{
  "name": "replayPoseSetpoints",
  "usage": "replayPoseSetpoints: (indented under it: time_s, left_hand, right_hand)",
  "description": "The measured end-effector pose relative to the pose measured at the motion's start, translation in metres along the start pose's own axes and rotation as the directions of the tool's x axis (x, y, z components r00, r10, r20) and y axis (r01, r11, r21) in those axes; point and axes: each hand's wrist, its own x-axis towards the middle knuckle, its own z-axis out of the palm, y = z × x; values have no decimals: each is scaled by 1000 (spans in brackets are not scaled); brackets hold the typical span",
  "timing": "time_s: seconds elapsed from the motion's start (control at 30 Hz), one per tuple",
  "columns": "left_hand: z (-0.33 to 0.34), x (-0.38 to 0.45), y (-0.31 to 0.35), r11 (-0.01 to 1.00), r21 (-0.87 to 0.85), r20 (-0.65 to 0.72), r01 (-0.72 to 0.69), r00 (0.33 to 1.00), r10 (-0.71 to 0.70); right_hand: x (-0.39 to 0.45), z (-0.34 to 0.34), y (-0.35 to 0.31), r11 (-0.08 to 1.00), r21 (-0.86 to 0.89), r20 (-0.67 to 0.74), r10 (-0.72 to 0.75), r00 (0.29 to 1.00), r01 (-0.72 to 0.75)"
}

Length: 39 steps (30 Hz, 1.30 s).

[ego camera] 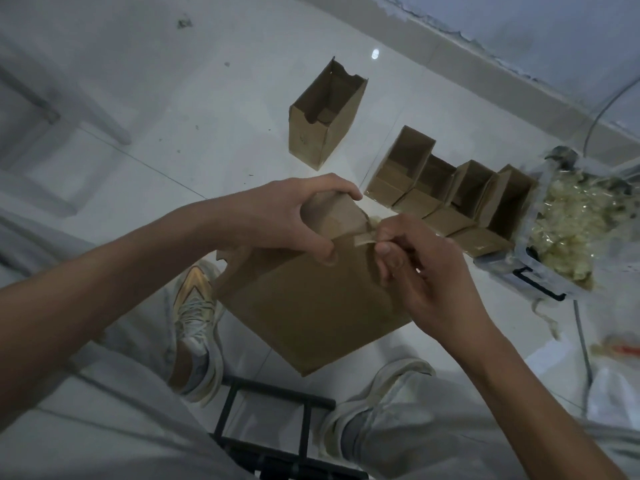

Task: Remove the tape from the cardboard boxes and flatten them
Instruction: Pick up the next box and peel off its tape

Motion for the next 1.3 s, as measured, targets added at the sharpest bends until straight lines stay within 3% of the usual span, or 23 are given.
replayPoseSetpoints:
  time_s: [0.13,0.3,0.43,0.5,0.57,0.67,0.77,0.9,1.07,1.2,1.3]
  left_hand:
    - [3,2,-2,996,-84,22,13,1000,-11]
    - [0,-1,5,981,-189,117,53,993,-32]
    - [-2,-3,9,953,-283,205,107,978,-49]
    - [-2,-4,10,954,-284,222,100,974,-36]
    - [-3,-4,11,961,-267,206,70,978,-14]
    - [-2,-2,11,967,-251,166,47,986,-5]
    - [2,1,12,985,-171,103,-3,994,21]
    - [4,1,10,997,-15,15,-79,997,80]
    - [6,0,7,946,290,-131,-144,973,189]
    - [8,0,6,822,556,-203,-126,938,281]
    - [7,0,6,775,617,-202,-137,924,324]
  right_hand:
    - [3,0,-4,990,86,-63,115,991,-110]
    - [6,-9,-13,996,45,-74,86,994,-83]
    - [3,-23,-20,971,212,-46,122,991,-110]
    - [1,-24,-20,889,412,-13,225,974,-200]
    - [2,-24,-17,718,627,31,364,931,-301]
    - [6,-26,-10,632,675,66,462,885,-381]
    - [10,-26,-7,653,609,72,520,851,-451]
    - [12,-22,-4,802,383,5,495,869,-459]
    - [8,-21,-3,723,500,-32,566,824,-477]
    - [9,-21,0,680,571,-70,599,798,-460]
    - [10,-19,7,683,535,-98,635,767,-497]
